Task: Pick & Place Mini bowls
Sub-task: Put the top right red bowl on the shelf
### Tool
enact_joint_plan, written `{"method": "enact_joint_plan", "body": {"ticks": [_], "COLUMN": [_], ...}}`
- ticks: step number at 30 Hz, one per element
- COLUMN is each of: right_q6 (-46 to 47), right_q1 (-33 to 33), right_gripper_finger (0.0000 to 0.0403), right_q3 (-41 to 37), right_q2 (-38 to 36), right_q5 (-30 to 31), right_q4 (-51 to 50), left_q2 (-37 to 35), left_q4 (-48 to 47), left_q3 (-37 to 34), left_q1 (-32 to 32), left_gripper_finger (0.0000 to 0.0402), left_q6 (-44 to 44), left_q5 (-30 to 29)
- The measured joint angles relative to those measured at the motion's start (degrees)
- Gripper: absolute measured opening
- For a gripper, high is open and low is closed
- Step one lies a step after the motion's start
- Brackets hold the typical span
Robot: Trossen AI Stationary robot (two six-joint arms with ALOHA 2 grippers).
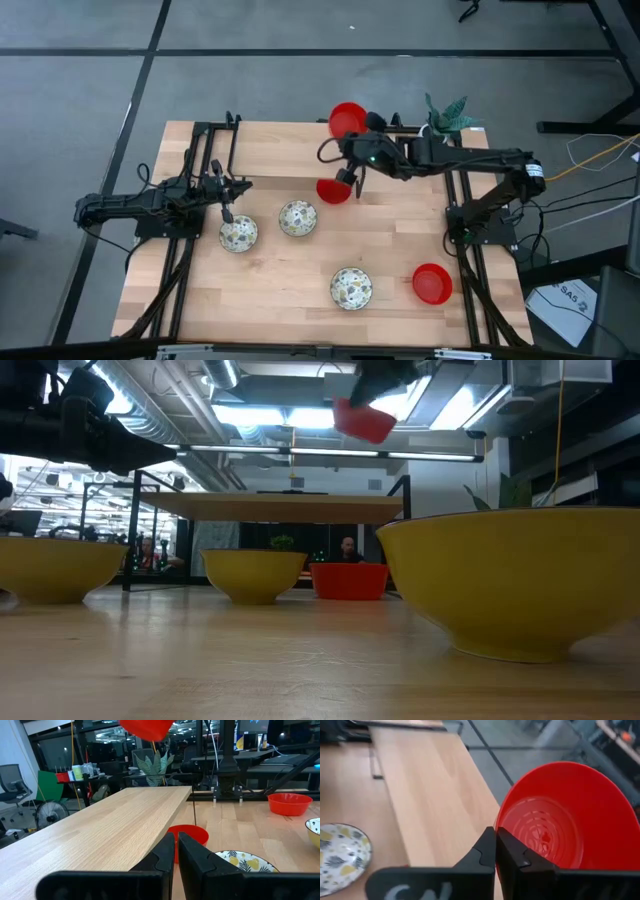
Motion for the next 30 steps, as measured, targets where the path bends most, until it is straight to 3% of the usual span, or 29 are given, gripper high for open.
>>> {"method": "enact_joint_plan", "body": {"ticks": [17,30], "right_q6": [2.79,0.09], "right_q1": [-8.18,-12.21], "right_gripper_finger": [0.0003,0.0003], "right_q3": [-0.1,-0.16], "right_q2": [0.59,7.73], "right_q5": [-9.39,-14.23], "right_q4": [-3.97,-3.64], "left_q2": [0.0,0.0], "left_q4": [0.0,0.02], "left_q3": [0.0,0.0], "left_q1": [0.0,0.0], "left_gripper_finger": [0.002,0.0019], "left_q6": [0.0,0.0], "left_q5": [0.0,0.0]}}
